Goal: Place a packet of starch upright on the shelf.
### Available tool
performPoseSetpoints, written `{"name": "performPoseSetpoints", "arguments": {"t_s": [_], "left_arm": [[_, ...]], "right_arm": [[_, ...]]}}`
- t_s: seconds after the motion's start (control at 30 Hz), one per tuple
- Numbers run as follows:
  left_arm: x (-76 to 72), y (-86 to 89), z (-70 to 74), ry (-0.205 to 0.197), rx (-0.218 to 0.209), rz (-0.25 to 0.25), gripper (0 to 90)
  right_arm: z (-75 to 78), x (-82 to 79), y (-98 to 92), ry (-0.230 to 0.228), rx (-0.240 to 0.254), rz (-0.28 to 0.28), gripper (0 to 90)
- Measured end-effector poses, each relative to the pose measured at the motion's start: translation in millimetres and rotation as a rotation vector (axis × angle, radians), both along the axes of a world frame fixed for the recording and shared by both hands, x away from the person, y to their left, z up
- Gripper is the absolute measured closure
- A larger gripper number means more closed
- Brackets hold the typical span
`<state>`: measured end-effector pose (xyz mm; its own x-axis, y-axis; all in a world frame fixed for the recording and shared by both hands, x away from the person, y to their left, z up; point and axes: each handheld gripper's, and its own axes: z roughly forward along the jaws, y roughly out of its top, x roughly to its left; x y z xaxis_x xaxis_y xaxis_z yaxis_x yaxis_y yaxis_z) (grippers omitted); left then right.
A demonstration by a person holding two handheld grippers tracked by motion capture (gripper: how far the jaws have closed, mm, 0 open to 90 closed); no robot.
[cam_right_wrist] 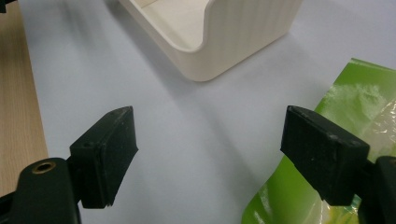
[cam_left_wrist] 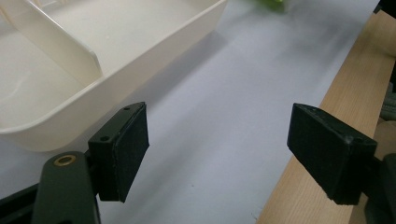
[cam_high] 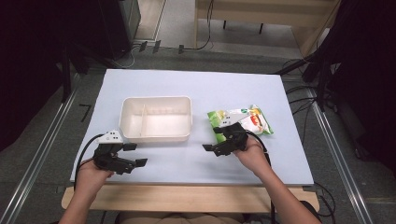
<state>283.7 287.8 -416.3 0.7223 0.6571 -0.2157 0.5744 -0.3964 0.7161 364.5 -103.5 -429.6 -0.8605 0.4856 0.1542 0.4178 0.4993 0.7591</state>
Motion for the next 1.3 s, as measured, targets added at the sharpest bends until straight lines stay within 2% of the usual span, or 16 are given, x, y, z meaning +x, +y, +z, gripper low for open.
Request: {"name": "performPoseSetpoints", "arguments": {"t_s": [0.17,0.27,0.3,0.33,0.37,0.7,0.93,1.13,1.3], "left_arm": [[-0.2,-0.8,-0.2,0.002,-0.002,0.002,21.4],[0.2,-1.0,0.2,-0.001,-0.003,-0.004,21.4],[0.7,-1.1,0.3,-0.001,-0.002,-0.008,21.4],[1.3,-1.6,0.1,-0.001,-0.004,-0.009,21.4],[2.7,-2.4,0.1,0.001,-0.001,-0.009,21.4],[6.7,-5.5,0.5,0.0,-0.011,-0.019,21.4],[7.9,-7.2,0.8,-0.001,-0.007,-0.025,21.4],[8.1,-6.7,1.4,-0.002,-0.006,-0.025,21.4],[7.9,-6.2,1.8,-0.004,-0.003,-0.024,21.4]], "right_arm": [[0.7,1.8,-2.7,0.006,-0.005,-0.027,19.4],[1.5,1.7,-4.0,0.01,0.003,-0.013,19.3],[2.5,1.4,-4.7,0.035,0.011,-0.008,18.9],[2.5,1.4,-4.7,0.035,0.011,-0.008,18.9],[3.6,-0.3,-4.2,0.066,0.019,-0.01,17.9],[3.8,-5.2,-4.2,0.055,0.008,0.014,16.0],[3.2,-5.2,-5.6,0.051,-0.002,-0.017,16.2],[3.5,-6.7,-3.6,0.033,0.001,-0.007,16.4],[4.0,-6.2,-3.2,0.039,-0.003,-0.042,16.4]]}}
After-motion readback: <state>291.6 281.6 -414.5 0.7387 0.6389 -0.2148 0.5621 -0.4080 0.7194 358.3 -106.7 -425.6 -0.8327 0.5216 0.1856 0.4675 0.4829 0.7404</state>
